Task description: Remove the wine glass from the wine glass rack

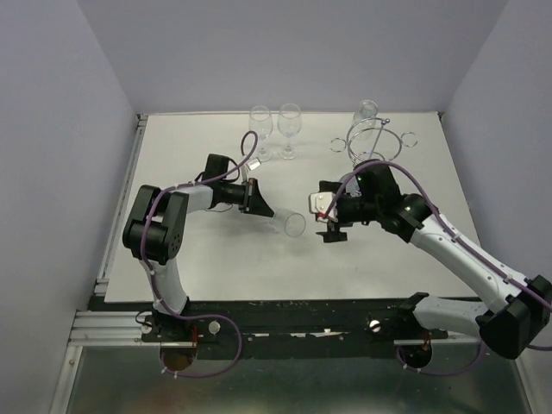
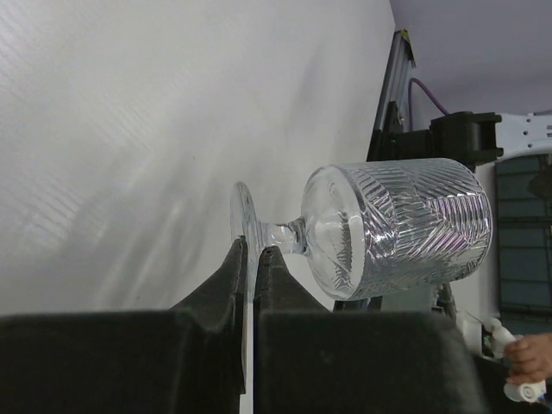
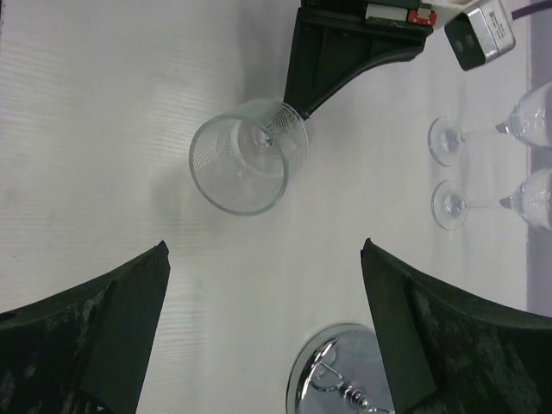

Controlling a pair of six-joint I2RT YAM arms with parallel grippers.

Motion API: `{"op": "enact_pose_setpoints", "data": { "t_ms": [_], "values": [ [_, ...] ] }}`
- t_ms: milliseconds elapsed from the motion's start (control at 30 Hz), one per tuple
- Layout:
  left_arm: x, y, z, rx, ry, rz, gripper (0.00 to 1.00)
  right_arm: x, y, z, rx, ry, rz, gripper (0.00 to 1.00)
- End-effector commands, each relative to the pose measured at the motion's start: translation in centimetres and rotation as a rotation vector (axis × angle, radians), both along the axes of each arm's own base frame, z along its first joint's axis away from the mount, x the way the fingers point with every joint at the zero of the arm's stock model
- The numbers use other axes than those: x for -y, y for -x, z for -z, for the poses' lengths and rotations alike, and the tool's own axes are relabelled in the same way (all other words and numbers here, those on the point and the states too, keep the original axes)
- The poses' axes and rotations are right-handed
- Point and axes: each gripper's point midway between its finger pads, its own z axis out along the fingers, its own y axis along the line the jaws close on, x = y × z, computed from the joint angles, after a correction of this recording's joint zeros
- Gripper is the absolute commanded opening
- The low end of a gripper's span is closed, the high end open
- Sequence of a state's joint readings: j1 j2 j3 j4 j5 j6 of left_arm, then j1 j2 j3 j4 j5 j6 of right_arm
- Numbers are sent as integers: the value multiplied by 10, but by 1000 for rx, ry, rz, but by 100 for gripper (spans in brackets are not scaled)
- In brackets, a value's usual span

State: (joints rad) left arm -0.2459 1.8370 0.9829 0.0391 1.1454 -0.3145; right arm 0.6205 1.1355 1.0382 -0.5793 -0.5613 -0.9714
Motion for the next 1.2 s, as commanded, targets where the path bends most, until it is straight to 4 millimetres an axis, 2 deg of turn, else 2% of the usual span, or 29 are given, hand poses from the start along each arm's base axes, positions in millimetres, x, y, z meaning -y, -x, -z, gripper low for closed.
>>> {"op": "enact_pose_setpoints", "data": {
  "t_ms": [0,167,367,500,667,933,1067,1167],
  "values": [
    [10,17,-20,-58,141,154,0,-21,-12,11,73,41,-50,99],
    [12,22,-17,-93,160,190,0,-35,-6,34,98,83,-175,100],
    [14,25,-12,-171,190,217,0,-42,-12,48,178,101,-213,100],
    [16,27,-11,-182,199,230,0,-48,-19,46,286,73,-218,100],
    [21,35,-10,-208,212,262,0,-55,-6,57,212,77,-299,99],
    [31,48,-10,-230,212,306,0,-67,0,63,154,50,-345,92],
    [38,53,-11,-238,212,331,0,-73,8,58,153,2,-385,91],
    [41,56,-11,-243,214,345,0,-78,15,52,137,-31,-413,95]
  ]
}}
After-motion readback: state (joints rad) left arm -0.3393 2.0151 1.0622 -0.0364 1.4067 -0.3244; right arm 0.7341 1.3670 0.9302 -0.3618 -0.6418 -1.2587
